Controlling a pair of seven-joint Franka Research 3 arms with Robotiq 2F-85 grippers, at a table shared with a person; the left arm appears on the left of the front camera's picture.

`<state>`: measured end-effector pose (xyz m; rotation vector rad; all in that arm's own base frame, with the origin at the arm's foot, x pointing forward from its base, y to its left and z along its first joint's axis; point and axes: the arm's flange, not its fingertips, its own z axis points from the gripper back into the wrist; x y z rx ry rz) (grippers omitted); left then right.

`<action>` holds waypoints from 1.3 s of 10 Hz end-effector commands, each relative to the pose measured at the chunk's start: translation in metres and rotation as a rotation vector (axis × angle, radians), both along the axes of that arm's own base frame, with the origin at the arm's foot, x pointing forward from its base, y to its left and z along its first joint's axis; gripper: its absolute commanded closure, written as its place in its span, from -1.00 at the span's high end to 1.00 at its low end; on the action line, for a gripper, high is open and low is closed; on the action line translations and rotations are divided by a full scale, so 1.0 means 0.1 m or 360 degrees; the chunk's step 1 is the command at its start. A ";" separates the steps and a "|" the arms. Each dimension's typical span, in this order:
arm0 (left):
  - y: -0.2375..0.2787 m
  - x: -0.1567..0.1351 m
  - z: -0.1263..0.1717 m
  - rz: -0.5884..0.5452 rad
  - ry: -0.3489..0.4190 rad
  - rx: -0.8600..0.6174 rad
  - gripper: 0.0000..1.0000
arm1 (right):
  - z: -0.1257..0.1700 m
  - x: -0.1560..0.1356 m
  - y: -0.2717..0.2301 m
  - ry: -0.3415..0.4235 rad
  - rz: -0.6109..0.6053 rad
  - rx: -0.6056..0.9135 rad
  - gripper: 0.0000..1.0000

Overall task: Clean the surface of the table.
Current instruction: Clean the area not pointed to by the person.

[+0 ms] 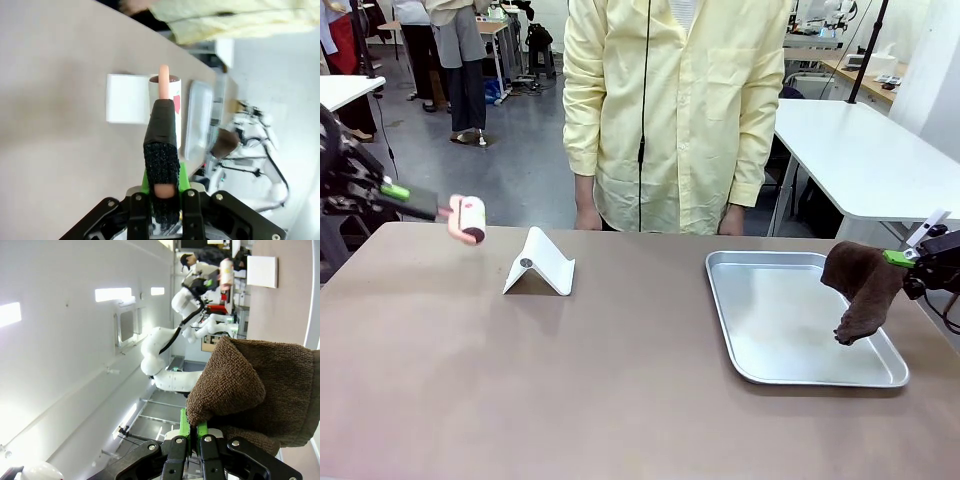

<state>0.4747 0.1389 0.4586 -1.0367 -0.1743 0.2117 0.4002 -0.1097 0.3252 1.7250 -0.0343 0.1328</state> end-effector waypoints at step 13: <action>1.05 -2.43 0.64 -0.0379 -0.0040 -0.0280 -0.56 | 0.04 -0.01 0.01 -0.0020 0.0012 0.0019 -0.89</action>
